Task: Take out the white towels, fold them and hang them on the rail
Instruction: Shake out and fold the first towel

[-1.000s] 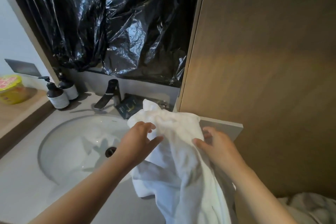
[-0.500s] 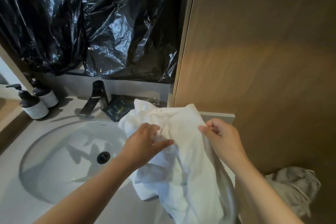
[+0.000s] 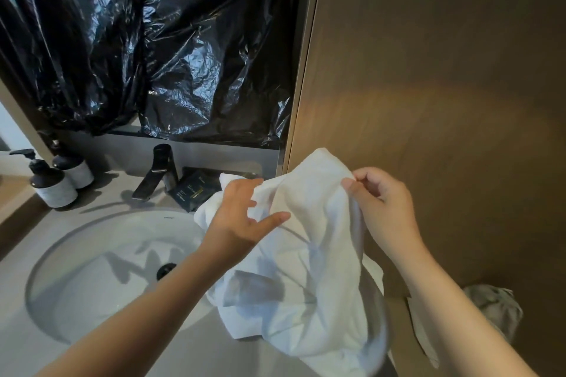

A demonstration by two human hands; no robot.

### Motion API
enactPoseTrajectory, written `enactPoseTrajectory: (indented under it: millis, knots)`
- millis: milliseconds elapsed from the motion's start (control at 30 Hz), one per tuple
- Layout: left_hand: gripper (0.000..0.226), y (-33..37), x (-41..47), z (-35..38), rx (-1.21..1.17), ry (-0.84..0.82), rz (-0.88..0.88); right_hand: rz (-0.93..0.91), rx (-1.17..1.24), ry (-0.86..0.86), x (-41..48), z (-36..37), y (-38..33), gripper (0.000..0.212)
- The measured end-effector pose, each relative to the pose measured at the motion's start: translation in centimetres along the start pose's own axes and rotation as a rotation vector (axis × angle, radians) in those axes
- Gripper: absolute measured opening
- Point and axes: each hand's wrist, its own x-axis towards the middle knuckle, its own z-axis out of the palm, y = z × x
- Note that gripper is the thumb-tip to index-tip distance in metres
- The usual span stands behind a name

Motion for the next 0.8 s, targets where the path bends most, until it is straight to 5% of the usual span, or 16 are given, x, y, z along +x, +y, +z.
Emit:
enactPoseTrajectory:
  millis: [67, 167, 333, 633, 800]
  knots:
    - [0.077, 1.1, 0.7, -0.8, 0.046, -0.075, -0.028, -0.013, 0.008, -0.005, 0.2, -0.2, -0.6, 0.019]
    - [0.048, 2.8, 1.7, -1.5, 0.053, -0.179, -0.026, -0.029, 0.023, -0.005, 0.5, -0.6, -1.4, 0.019]
    - [0.019, 5.2, 1.9, -2.2, -0.246, -0.165, 0.031, -0.096, 0.084, 0.075, 2.3, -1.7, -3.4, 0.016]
    - [0.024, 6.0, 1.2, -1.3, -0.173, -0.193, -0.006, -0.108, 0.092, 0.124, 5.8, -1.8, -5.2, 0.017]
    - [0.026, 4.9, -0.2, 1.2, -0.143, -0.052, -0.058, 0.007, 0.174, 0.173, 6.2, -1.4, -4.1, 0.019]
